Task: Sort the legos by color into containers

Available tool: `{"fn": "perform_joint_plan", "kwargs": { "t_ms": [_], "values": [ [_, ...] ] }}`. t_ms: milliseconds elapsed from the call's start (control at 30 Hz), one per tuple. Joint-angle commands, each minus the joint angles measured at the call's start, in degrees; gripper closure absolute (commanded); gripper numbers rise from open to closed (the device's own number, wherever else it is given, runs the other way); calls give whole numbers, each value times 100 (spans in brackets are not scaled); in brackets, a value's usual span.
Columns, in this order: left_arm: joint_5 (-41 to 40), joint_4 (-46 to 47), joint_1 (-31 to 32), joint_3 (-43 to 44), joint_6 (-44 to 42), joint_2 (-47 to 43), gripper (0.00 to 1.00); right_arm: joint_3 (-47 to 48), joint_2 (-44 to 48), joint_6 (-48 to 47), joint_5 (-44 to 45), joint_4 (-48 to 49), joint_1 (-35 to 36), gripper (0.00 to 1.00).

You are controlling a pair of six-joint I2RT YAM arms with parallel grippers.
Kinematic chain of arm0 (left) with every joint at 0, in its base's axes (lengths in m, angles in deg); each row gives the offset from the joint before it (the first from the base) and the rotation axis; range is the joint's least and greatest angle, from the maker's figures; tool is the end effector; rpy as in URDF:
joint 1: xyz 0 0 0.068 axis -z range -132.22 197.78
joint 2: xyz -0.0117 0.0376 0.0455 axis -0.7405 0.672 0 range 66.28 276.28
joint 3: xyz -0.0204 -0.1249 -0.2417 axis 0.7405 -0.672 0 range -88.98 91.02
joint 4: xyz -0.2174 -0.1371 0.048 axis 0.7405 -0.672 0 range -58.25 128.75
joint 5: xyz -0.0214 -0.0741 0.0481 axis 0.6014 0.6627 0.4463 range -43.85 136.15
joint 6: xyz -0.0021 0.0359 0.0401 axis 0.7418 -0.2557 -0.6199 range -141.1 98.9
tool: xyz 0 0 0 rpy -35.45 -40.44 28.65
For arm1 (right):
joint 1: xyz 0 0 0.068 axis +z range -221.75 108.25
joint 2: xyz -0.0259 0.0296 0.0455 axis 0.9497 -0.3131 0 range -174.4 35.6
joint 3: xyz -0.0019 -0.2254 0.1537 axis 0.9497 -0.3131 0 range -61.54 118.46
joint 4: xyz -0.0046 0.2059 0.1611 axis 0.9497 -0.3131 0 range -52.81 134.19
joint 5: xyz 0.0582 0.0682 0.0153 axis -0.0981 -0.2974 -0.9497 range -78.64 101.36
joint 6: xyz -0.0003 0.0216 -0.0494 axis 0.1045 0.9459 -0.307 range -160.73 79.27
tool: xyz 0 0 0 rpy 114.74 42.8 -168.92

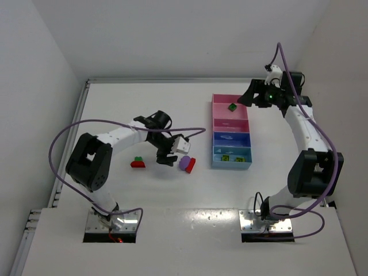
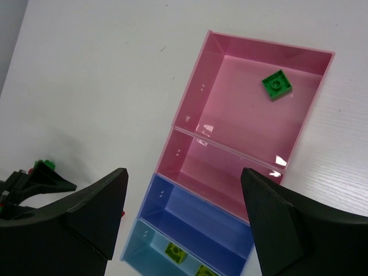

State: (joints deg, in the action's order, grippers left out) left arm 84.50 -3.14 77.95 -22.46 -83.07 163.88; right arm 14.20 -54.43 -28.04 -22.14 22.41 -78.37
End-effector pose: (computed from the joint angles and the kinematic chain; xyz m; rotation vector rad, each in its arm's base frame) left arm 0.2704 -0.1827 0.2027 1.9505 1.6924 -0.7567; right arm 0.3561 -0.0215 0.3141 0.0358 2.1639 0.7005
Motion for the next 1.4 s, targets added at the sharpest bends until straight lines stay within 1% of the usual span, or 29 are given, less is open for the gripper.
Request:
{"fn": "perform_joint_plan", "kwargs": {
  "t_ms": [0, 200, 367, 500, 567, 700, 767, 933, 1367],
  "values": [
    [-99, 707, 199, -183, -799, -260, 26, 2, -22, -91, -166, 43, 20, 20],
    [-38, 981, 199, -131, -817, 127, 25, -51, -75, -91, -113, 42, -33, 20],
    [15, 1042, 375, -78, -816, 329, 22, -51, -127, -144, -113, -10, -33, 20],
    [68, 1042, 507, -78, -816, 330, 16, -51, -128, -144, -113, -10, -33, 20],
    [68, 1042, 673, -78, -763, 330, 16, -51, -128, -144, -113, -10, -33, 20],
    [68, 1042, 796, -78, -763, 435, 11, -51, -181, -144, -113, -10, -33, 20],
    [68, 1042, 797, -78, -711, 487, 7, -104, -181, -196, -113, -10, -33, 20],
    [68, 1042, 859, -78, -711, 541, 3, -104, -181, -197, -113, -63, -33, 20],
    [-91, 1385, 859, -78, -500, 768, 2, -157, -181, -197, -113, -63, -33, 20]
  ]
}}
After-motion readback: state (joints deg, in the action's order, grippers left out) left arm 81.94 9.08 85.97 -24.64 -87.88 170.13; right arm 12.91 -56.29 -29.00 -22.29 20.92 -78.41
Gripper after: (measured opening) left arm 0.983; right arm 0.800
